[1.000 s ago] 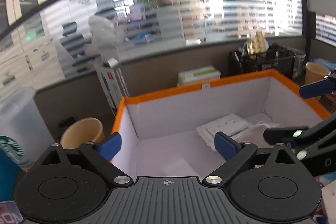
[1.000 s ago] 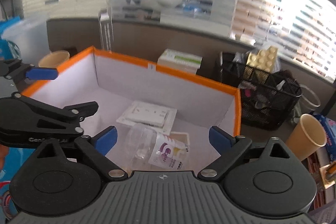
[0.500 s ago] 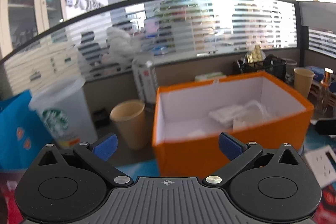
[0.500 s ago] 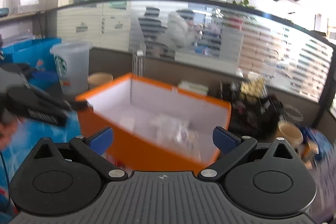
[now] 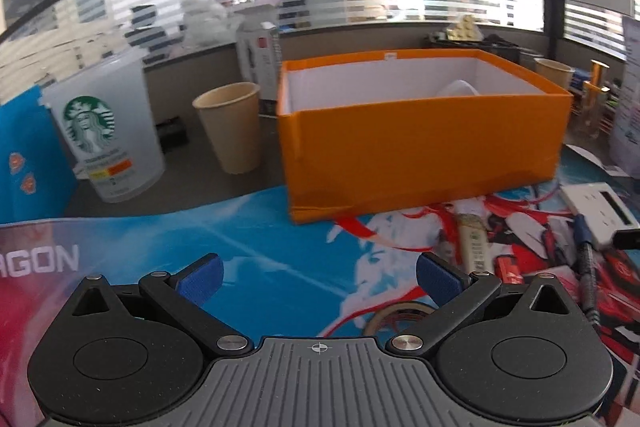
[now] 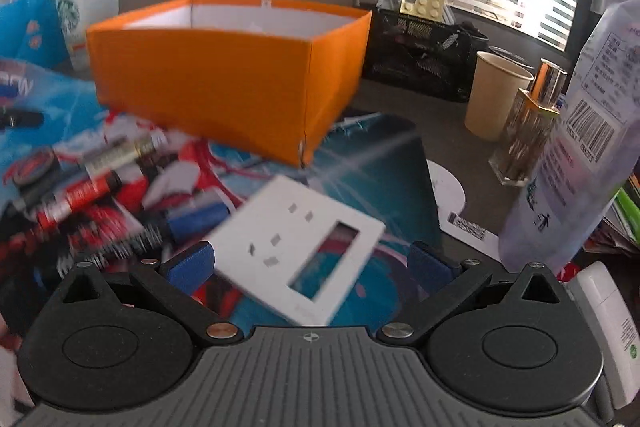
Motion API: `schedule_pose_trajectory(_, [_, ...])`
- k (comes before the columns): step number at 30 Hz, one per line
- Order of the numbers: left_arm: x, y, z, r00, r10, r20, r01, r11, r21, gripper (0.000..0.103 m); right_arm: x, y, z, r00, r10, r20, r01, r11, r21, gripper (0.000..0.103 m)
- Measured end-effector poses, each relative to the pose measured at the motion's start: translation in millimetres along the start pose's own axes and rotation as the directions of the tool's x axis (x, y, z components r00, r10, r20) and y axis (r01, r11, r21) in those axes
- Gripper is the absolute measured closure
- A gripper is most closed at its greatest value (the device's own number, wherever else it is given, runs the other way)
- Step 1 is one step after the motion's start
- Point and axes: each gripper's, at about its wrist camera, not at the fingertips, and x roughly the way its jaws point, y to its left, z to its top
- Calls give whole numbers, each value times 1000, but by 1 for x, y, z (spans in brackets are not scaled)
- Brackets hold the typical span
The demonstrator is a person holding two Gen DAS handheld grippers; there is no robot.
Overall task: Organize rigid objects
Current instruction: 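Move both open tools back toward the items on the mat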
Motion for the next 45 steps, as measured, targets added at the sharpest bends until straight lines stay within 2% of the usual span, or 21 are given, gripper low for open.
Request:
schedule_pose_trajectory(6, [2,-1,-6,1000,-9,-28,9,1000,-14,0,13,-12,-5,994,105,22,-105,994,13,0])
schedule_pose_trajectory(17, [2,4,-20,997,5,-74,-8,999,-36,0,32,-28,11,987,158,16,-157,986,-62,0])
schedule_pose_trajectory(20, [5,0,-23,996,1,-84,-4,999,-37,0,31,-23,9,992,123,13,-123,992,-16,0])
schedule_pose_trajectory(23, [8,-5,-25,996,-4,-88,1,999,-32,0,27,-15,8,999,48,7,-49,996,71,0])
schedule_pose_trajectory(29, [13,-12,-27,995,-25,-94,22,999,-30,0,27,11,10,997,-80,4,78,981,178,0])
schedule_pose_trajectory(32, [9,-13,-24,997,-36,-69,34,999,-28,0,30,16,14,994,-113,-6,112,968,225,0])
schedule_pose_trajectory(34, [10,-14,-24,997,-31,-71,29,999,-22,0,33,18,14,990,-142,-2,139,967,215,0])
schedule_pose_trajectory(37, [15,-12,-27,997,-28,-75,25,999,-38,1,34,15,14,991,-134,-2,131,968,215,0])
schedule_pose_trajectory(38, [17,-11,-29,996,-49,-78,45,998,-52,3,34,14,14,992,-129,0,126,968,215,0])
schedule_pose_trajectory(39, [19,-9,-31,994,-67,-81,62,996,-64,15,33,13,13,992,-124,2,121,970,213,1])
schedule_pose_trajectory(40, [20,-8,-33,994,-81,-72,76,994,-75,17,31,13,12,992,-127,6,123,969,215,4])
schedule_pose_trajectory(41, [19,-9,-34,996,-76,-56,72,995,-72,30,30,12,11,992,-125,10,120,969,216,5])
schedule_pose_trajectory(42, [18,-9,-34,996,-77,-45,74,995,-68,47,29,12,10,993,-118,14,112,970,215,5])
schedule_pose_trajectory(43, [17,-8,-33,996,-85,-40,82,994,-70,57,27,10,8,994,-112,16,106,970,219,5])
schedule_pose_trajectory(44, [16,-7,-32,996,-84,-40,81,994,-73,72,26,10,7,994,-110,16,104,971,214,6])
schedule_pose_trajectory(45, [16,-6,-32,996,-83,-41,79,994,-81,82,24,10,6,994,-107,17,101,972,211,6])
